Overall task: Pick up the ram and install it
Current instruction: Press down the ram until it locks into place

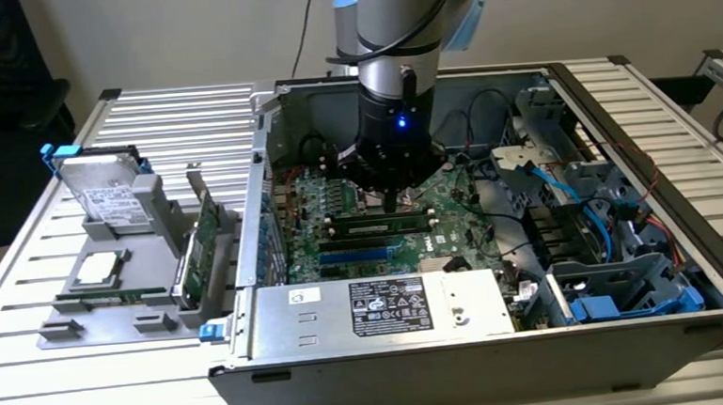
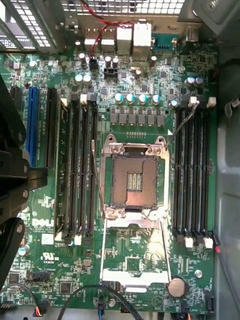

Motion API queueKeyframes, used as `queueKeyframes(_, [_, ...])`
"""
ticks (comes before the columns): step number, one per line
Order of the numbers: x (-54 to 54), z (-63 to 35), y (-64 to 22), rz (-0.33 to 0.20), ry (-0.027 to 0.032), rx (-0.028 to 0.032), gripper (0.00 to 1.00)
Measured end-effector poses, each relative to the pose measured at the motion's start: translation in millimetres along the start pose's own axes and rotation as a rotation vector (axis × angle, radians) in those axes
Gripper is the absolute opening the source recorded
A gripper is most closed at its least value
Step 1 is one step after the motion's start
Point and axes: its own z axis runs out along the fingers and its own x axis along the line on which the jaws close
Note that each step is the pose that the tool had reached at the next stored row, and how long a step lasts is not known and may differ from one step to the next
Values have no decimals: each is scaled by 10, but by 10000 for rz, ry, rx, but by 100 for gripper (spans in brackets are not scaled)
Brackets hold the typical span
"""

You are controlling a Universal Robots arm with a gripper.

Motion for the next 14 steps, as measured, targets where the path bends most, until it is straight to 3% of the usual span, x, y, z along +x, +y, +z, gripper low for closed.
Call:
queueKeyframes(4, [0,0,0,21,0,39,11])
queueKeyframes(5, [1,0,1,23,0,120,11])
queueKeyframes(7, [0,0,0,24,-2,356,11])
queueKeyframes(8, [0,0,0,23,-3,381,11])
queueKeyframes(14, [0,0,0,24,-2,384,11])
